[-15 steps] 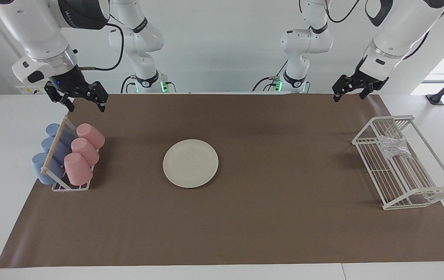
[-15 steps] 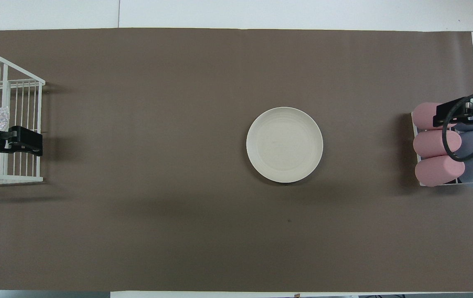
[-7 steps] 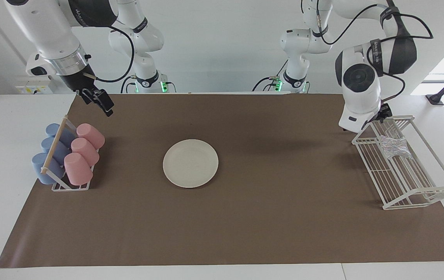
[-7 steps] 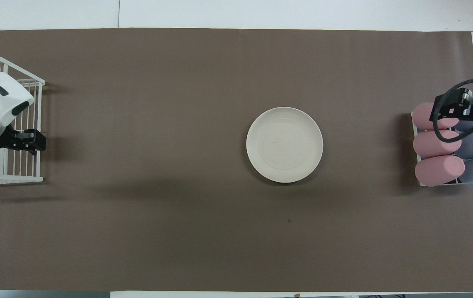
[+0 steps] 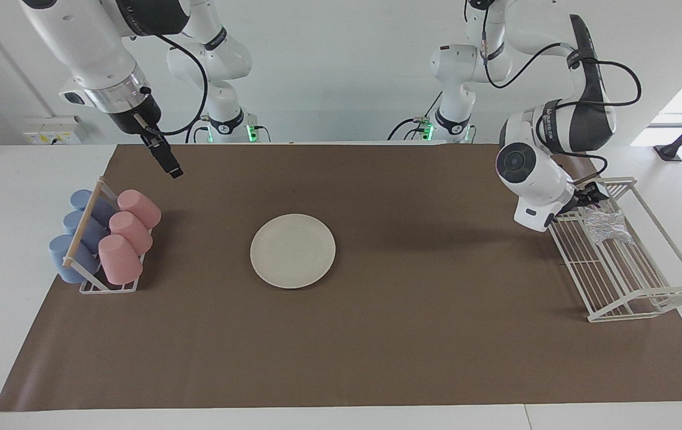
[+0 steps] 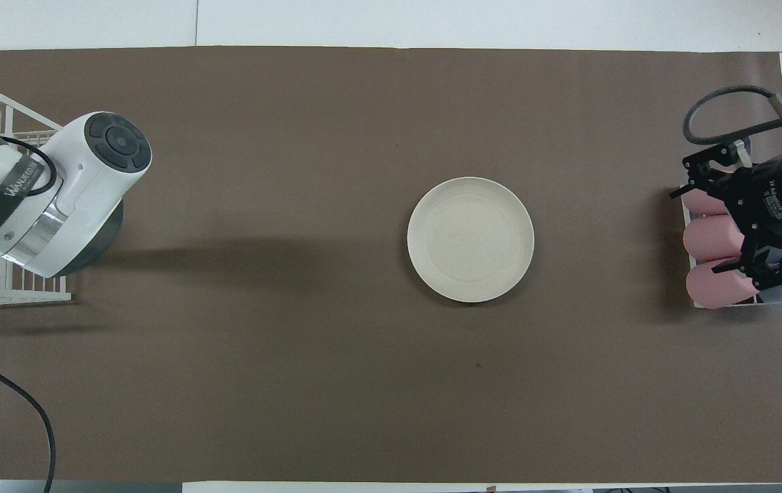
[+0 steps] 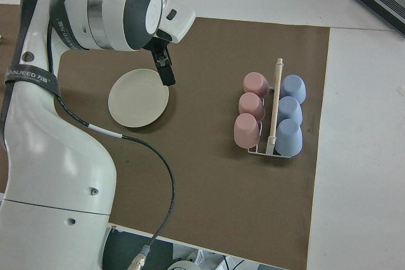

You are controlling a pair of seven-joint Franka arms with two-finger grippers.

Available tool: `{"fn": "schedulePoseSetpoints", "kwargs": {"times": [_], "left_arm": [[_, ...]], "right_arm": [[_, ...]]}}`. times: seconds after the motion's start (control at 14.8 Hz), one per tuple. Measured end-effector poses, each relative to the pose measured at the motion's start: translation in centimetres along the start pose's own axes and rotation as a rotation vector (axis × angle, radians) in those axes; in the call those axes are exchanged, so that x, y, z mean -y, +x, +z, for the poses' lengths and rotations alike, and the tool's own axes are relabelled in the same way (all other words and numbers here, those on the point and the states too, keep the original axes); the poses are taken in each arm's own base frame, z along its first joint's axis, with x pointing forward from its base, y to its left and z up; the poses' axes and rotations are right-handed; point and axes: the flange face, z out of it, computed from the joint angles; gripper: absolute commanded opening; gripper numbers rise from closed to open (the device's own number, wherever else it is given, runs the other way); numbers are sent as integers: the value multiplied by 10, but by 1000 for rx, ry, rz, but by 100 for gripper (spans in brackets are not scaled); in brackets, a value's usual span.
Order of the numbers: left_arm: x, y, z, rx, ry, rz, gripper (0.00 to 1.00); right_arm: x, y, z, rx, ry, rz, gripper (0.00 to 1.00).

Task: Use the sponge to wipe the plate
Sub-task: 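Grasp the sponge with the left gripper while the right gripper approaches the plate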

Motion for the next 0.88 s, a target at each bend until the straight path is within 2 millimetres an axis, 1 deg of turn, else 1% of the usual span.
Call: {"fn": "schedulePoseSetpoints", "kwargs": {"times": [0.14, 0.2, 0.27, 0.34, 0.41, 0.47, 0.54, 0.74, 0.88], "left_arm": [[-5, 5, 4, -16, 34, 14, 100], [-4, 6, 5, -20, 45, 17, 95], [-3, 6, 5, -24, 53, 17, 85], [-1, 7, 6, -25, 57, 16, 68], [0, 7, 8, -28, 57, 13, 45], [2, 8, 9, -32, 55, 11, 20], [4, 8, 12, -31, 54, 8, 0], [5, 9, 14, -30, 53, 5, 0], [6, 9, 13, -31, 53, 3, 0]], "right_arm": [[4, -25, 1, -4, -8, 104, 100], [5, -36, 0, -7, -8, 133, 100], [6, -47, 0, -9, -10, 145, 100], [4, -54, 0, -10, -22, 145, 100], [1, -58, 1, -10, -38, 139, 100], [-1, -60, 2, -10, -46, 137, 100], [-1, -61, 3, -10, -48, 138, 100], [-3, -65, 6, -11, -57, 139, 100], [-2, -75, 7, -15, -60, 142, 100]]}}
